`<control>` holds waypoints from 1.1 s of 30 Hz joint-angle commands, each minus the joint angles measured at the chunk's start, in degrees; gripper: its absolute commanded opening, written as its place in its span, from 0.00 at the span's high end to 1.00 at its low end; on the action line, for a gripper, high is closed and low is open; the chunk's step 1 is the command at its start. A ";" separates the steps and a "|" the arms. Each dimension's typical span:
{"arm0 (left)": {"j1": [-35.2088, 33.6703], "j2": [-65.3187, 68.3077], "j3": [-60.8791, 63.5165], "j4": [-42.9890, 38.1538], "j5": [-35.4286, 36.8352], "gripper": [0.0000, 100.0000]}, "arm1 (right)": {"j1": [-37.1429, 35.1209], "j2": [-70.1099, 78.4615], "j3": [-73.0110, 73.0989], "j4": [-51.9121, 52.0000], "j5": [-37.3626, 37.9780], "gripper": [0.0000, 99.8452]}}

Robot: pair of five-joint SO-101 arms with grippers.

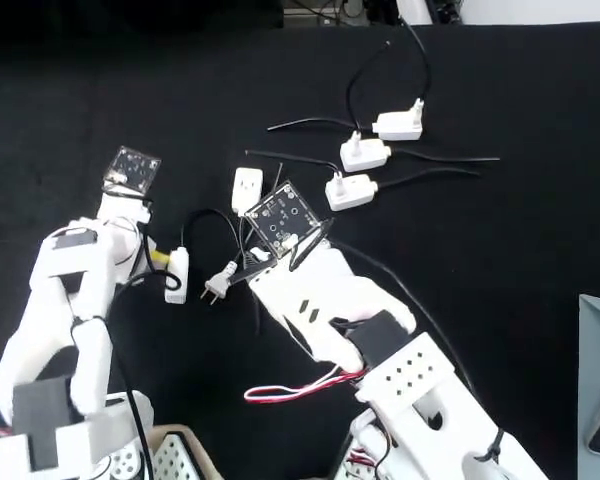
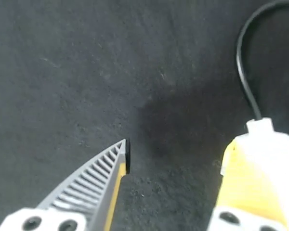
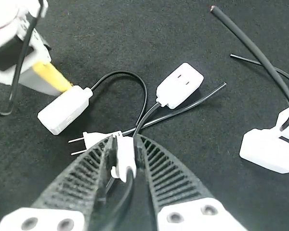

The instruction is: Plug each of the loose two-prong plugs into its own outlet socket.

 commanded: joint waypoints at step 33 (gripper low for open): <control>8.40 -5.19 -0.75 10.02 10.37 0.94 | 0.53 -1.19 0.22 0.44 -0.53 0.99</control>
